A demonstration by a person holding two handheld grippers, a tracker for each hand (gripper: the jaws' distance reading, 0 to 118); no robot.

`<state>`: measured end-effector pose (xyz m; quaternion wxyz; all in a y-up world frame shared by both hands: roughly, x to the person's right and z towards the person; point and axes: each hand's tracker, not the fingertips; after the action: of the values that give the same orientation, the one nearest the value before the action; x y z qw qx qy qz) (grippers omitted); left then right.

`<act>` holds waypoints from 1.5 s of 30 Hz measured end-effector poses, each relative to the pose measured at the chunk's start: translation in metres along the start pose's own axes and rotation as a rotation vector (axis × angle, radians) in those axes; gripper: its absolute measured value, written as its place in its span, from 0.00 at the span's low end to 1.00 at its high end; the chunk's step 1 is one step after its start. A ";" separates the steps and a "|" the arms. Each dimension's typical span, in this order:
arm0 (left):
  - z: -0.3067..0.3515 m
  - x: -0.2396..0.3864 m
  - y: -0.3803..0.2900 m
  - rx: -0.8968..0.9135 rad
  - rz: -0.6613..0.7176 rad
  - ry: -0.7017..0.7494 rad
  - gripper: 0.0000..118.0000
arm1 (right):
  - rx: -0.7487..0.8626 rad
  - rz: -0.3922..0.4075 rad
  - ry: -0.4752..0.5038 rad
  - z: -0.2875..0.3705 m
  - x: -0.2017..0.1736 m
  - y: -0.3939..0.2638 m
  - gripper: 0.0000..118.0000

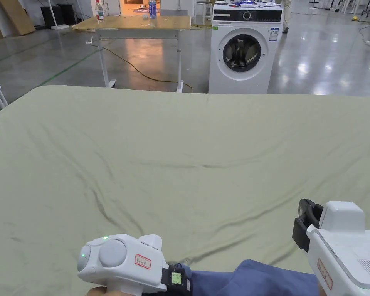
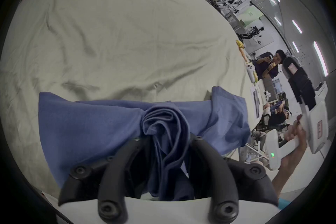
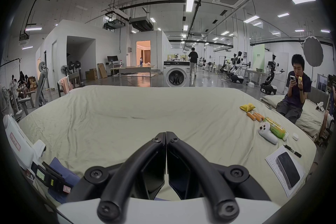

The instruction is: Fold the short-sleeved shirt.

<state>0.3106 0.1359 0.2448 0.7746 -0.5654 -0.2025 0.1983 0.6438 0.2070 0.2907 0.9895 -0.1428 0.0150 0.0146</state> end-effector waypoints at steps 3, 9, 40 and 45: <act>0.024 0.002 0.004 0.043 0.000 -0.052 0.34 | 0.005 0.000 0.005 0.000 -0.002 0.002 0.00; 0.056 -0.003 0.005 0.143 0.010 -0.132 0.03 | 0.014 0.000 0.010 0.003 -0.004 0.006 0.00; 0.011 -0.003 -0.034 0.109 -0.134 -0.177 0.02 | 0.012 0.006 0.009 0.010 -0.004 0.003 0.00; 0.072 -0.047 -0.024 0.250 -0.085 -0.181 0.11 | 0.036 0.009 0.013 0.011 -0.004 0.009 0.00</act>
<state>0.2342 0.1614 0.2834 0.8252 -0.4354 -0.2689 0.2392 0.6398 0.2185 0.2991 0.9918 -0.1250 0.0224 0.0178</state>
